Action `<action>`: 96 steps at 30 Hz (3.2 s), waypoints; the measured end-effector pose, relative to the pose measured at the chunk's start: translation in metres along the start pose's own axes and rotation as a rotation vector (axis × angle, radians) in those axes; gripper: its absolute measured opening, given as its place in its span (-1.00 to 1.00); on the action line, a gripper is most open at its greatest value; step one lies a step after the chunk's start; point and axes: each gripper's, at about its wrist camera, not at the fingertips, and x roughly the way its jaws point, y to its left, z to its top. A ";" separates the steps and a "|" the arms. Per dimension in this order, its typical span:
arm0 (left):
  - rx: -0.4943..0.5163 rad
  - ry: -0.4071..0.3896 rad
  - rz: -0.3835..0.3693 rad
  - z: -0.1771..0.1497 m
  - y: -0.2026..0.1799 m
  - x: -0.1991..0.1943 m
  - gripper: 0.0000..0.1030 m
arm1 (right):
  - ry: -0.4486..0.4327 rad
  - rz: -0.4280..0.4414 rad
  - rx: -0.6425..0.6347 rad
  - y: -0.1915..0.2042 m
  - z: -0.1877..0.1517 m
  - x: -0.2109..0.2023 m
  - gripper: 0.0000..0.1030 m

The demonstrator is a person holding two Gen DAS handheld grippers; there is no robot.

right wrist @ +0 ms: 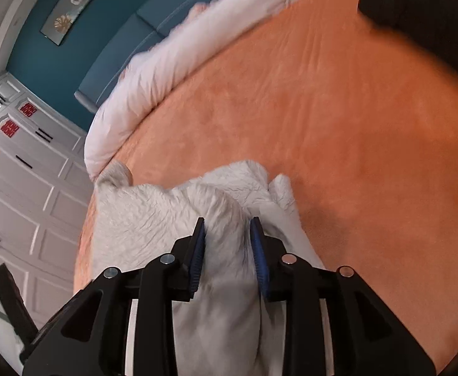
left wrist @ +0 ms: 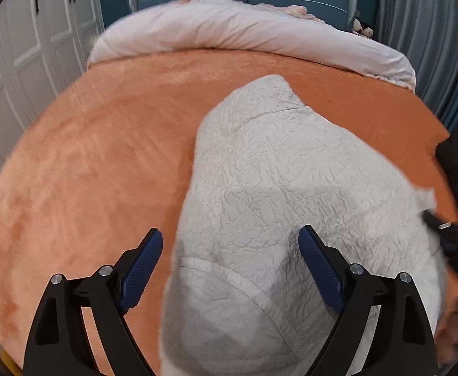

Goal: Fold large clothes

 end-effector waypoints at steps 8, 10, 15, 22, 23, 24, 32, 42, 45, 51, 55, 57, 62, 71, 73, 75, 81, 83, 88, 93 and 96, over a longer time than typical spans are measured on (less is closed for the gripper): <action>0.035 0.017 -0.006 -0.017 0.004 -0.044 0.59 | 0.060 -0.066 -0.291 0.056 -0.061 -0.078 -0.47; 0.048 0.027 -0.008 -0.026 0.004 -0.055 0.59 | 0.108 -0.061 -0.321 0.057 -0.083 -0.084 -0.47; 0.058 0.050 -0.006 -0.048 0.002 -0.070 0.59 | 0.188 -0.086 -0.343 0.051 -0.127 -0.082 -0.46; 0.076 0.064 -0.047 -0.074 0.014 -0.093 0.62 | 0.177 -0.054 -0.253 0.033 -0.126 -0.100 -0.45; 0.076 0.070 -0.072 -0.080 0.018 -0.097 0.63 | 0.155 -0.057 -0.240 0.030 -0.122 -0.109 -0.45; 0.081 0.081 -0.086 -0.085 0.023 -0.099 0.64 | 0.136 -0.058 -0.224 0.025 -0.118 -0.117 -0.33; 0.123 0.215 -0.138 -0.148 0.044 -0.088 0.70 | 0.188 -0.034 -0.041 -0.027 -0.108 -0.107 -0.04; 0.113 0.200 -0.108 -0.145 0.051 -0.082 -0.04 | 0.042 0.250 -0.171 0.041 -0.083 -0.170 -0.99; 0.097 0.215 -0.071 -0.147 0.054 -0.073 -0.11 | 0.093 0.090 -0.249 0.032 -0.102 -0.155 -0.99; 0.102 0.234 -0.063 -0.146 0.051 -0.076 -0.10 | 0.262 -0.085 -0.200 -0.005 -0.142 -0.087 -0.96; 0.104 0.233 -0.056 -0.144 0.051 -0.085 -0.10 | 0.257 -0.129 -0.245 0.014 -0.136 -0.089 -0.90; 0.097 0.228 -0.056 -0.144 0.051 -0.091 -0.10 | 0.233 -0.129 -0.242 0.019 -0.134 -0.099 -0.88; 0.099 0.208 -0.058 -0.142 0.050 -0.109 -0.10 | 0.161 -0.111 -0.213 0.012 -0.115 -0.128 -0.77; 0.038 0.068 -0.106 -0.097 0.058 -0.145 0.12 | 0.051 -0.039 -0.227 0.035 -0.058 -0.118 -0.28; 0.030 0.034 -0.104 -0.077 0.057 -0.140 0.19 | 0.038 -0.027 -0.208 0.038 -0.043 -0.104 -0.22; 0.020 0.005 -0.084 -0.058 0.052 -0.130 0.24 | 0.040 -0.024 -0.161 0.039 -0.028 -0.082 -0.19; 0.016 0.040 -0.066 -0.024 0.030 -0.072 0.25 | 0.077 -0.057 -0.118 0.035 -0.007 -0.026 -0.68; 0.021 0.073 -0.062 -0.025 0.025 -0.053 0.25 | 0.103 -0.069 -0.095 0.024 -0.014 -0.012 -0.72; 0.034 0.051 -0.041 -0.032 0.016 -0.042 0.41 | 0.099 -0.065 -0.120 0.005 -0.035 0.008 -0.81; 0.042 0.045 -0.021 -0.036 0.014 -0.036 0.46 | 0.112 -0.053 -0.108 0.001 -0.034 0.015 -0.80; 0.034 0.055 -0.015 -0.036 0.016 -0.036 0.46 | 0.111 -0.066 -0.112 0.009 -0.032 0.002 -0.75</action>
